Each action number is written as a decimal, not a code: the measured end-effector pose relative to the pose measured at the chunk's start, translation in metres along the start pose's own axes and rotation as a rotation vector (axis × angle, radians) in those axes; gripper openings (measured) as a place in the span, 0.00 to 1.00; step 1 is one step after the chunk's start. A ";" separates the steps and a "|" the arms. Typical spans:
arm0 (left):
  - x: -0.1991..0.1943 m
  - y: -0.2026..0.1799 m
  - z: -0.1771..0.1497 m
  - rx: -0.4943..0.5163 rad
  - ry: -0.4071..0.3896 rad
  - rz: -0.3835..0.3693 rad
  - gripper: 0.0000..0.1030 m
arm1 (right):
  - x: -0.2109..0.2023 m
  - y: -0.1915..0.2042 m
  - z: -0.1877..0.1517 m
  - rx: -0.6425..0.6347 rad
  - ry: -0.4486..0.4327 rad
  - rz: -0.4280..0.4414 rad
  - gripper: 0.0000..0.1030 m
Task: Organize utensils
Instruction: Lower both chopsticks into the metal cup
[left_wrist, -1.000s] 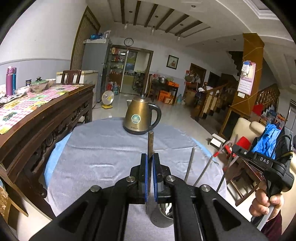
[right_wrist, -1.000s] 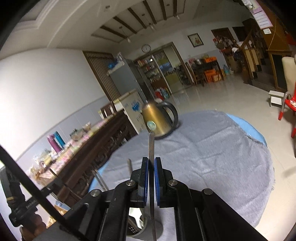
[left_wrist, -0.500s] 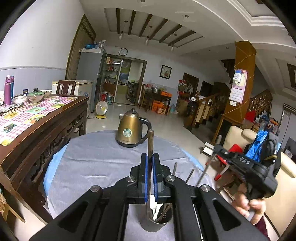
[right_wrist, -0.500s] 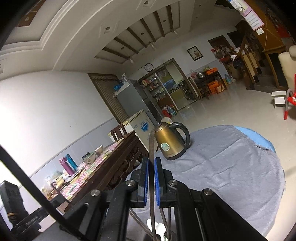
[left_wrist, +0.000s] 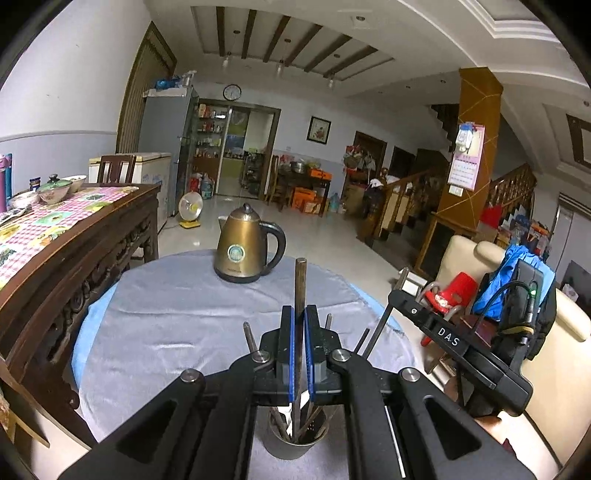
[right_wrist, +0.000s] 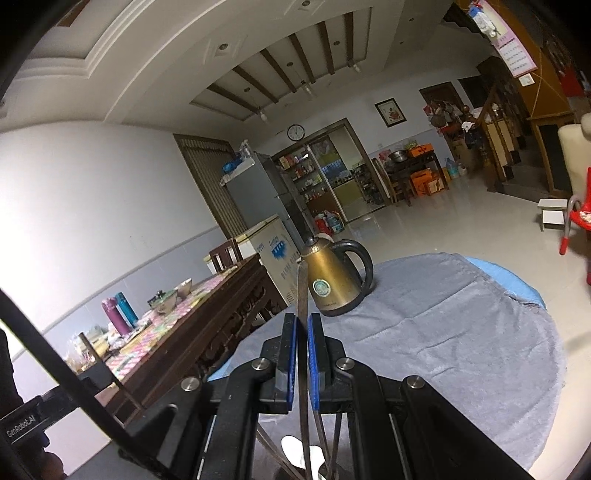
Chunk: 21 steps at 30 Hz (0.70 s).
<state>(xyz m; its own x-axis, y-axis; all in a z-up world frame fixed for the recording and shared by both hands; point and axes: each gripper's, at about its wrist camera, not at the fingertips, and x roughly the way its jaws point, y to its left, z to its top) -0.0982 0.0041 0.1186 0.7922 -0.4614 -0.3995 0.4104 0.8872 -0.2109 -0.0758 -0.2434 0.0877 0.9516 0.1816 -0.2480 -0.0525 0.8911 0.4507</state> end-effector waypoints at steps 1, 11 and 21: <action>0.002 -0.001 -0.001 -0.001 0.006 0.002 0.05 | 0.001 0.000 -0.001 -0.003 0.004 -0.003 0.06; 0.014 -0.003 -0.012 0.003 0.051 0.047 0.05 | 0.005 -0.007 -0.011 -0.002 0.039 0.000 0.06; 0.013 -0.005 -0.018 0.013 0.066 0.101 0.05 | -0.003 0.000 -0.020 -0.018 0.053 0.004 0.06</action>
<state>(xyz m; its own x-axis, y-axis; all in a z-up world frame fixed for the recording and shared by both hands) -0.0980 -0.0063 0.0988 0.7988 -0.3681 -0.4759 0.3359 0.9291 -0.1549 -0.0845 -0.2359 0.0714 0.9339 0.2065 -0.2919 -0.0620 0.8974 0.4368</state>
